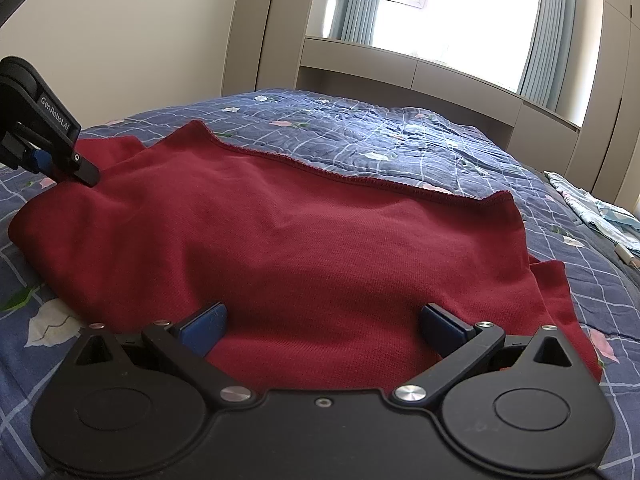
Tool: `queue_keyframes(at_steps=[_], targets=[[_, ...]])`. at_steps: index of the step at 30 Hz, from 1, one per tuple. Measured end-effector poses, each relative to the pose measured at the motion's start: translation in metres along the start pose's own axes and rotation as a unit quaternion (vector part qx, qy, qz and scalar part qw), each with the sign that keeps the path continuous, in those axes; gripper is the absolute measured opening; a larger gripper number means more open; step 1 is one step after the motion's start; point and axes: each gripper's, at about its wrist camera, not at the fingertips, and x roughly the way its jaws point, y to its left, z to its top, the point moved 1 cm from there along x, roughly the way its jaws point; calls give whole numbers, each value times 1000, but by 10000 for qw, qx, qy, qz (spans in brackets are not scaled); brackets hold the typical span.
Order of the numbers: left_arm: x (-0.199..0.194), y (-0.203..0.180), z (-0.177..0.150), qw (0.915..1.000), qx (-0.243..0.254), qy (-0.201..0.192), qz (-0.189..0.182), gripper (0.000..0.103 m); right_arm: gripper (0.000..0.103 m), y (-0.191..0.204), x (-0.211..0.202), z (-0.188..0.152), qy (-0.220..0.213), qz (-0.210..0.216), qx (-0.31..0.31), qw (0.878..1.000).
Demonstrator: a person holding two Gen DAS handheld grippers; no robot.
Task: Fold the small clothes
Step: 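Close the left gripper on the side edge of the red sweater, then lift the held side with the left gripper, fold it over, open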
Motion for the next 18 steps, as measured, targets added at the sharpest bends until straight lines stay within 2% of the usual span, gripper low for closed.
queue_keyframes(at_steps=[6,12,18], targets=[[-12,-6,5,9998,87,-115,-119,16,103,-3,0,3,62,93,94,9999],[-23,-19,15,9992,299,-199,-152,15,103,-16,1,24,542,347,379,9972],[-31,-34,21,9987,427,-255,-141,14,103,-38,-9,46,640,570,957,9917]])
